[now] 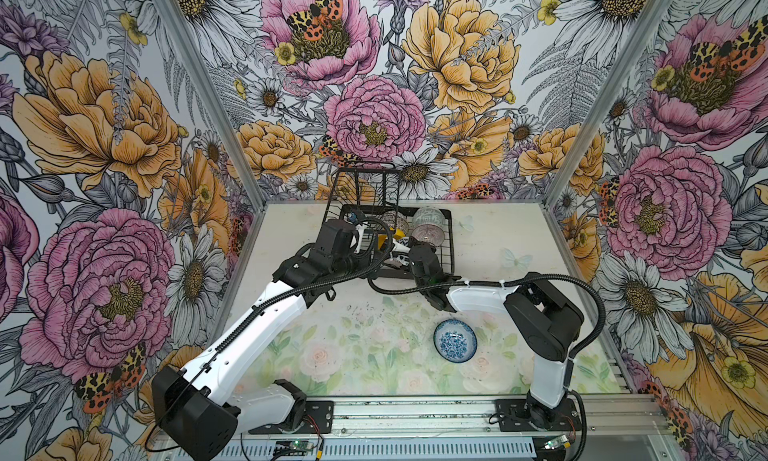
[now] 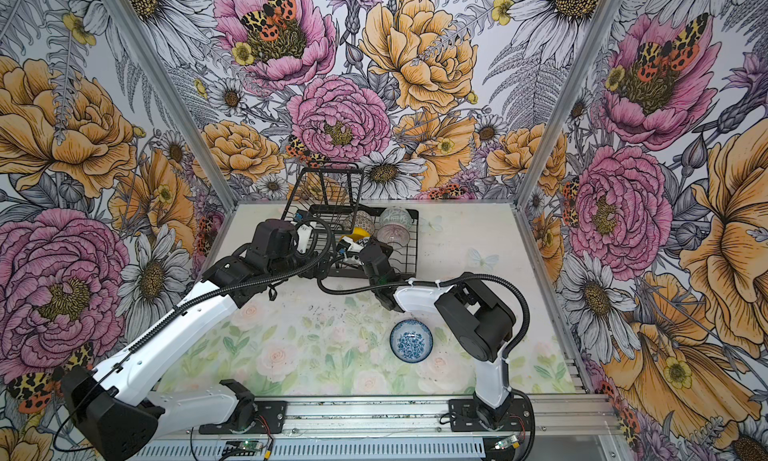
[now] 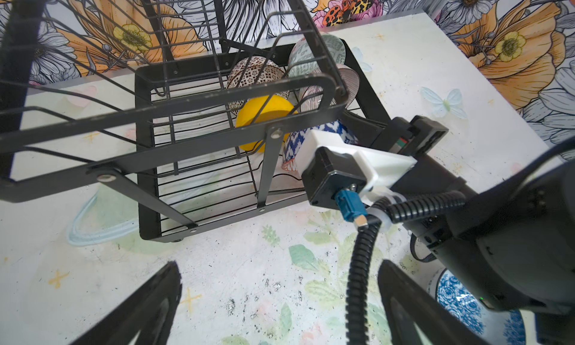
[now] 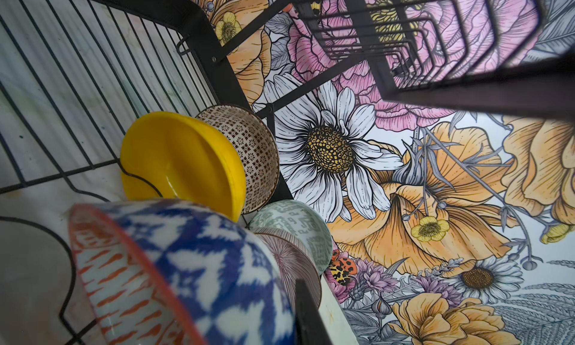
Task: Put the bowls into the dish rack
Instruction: 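Carry the orange-and-blue bowl into the rack with the right gripper while the left gripper releases, then lower the orange-and-blue bowl into the rack slot beside the yellow bowl with the right gripper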
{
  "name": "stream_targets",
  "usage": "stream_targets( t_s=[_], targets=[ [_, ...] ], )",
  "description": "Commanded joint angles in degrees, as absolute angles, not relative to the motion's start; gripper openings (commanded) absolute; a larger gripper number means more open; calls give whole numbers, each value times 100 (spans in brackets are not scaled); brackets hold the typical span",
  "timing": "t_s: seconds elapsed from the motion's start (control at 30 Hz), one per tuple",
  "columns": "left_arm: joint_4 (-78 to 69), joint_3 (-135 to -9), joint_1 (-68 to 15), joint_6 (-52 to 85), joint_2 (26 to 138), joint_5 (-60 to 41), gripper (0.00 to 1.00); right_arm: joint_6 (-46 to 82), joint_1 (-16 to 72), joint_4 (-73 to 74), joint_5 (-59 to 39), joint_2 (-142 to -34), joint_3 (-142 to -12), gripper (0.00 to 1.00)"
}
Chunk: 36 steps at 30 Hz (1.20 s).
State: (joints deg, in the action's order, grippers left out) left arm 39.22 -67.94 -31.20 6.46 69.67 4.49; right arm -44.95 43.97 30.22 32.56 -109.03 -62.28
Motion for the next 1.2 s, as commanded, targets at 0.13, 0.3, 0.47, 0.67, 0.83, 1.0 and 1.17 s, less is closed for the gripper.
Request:
stream_targets(
  t_s=[0.13, 0.3, 0.47, 0.67, 0.83, 1.0, 1.17],
  targets=[
    [3937, -6701, -3066, 642, 6823, 309, 99, -4396, 4401, 3240, 3415, -11112, -6666, 0],
    [3937, -6678, -3054, 651, 6799, 308, 99, -4320, 4365, 3131, 3436, -11245, -6791, 0],
    [3930, -6679, -3056, 658, 6803, 294, 99, -4229, 4342, 3045, 3508, -11338, -6897, 0],
    [3929, -6681, -3052, 660, 6837, 271, 99, -4039, 4332, 3085, 3438, -11373, -6895, 0],
    [3929, -6665, -3045, 668, 6854, 261, 99, -3909, 4320, 3162, 3369, -11464, -6925, 0],
    [3929, -6660, -3050, 674, 6849, 246, 99, -3907, 4312, 3311, 3332, -11595, -6970, 0],
    [3929, -6643, -3050, 685, 6831, 237, 99, -3924, 4308, 3509, 3279, -11715, -7014, 0]
  ],
)
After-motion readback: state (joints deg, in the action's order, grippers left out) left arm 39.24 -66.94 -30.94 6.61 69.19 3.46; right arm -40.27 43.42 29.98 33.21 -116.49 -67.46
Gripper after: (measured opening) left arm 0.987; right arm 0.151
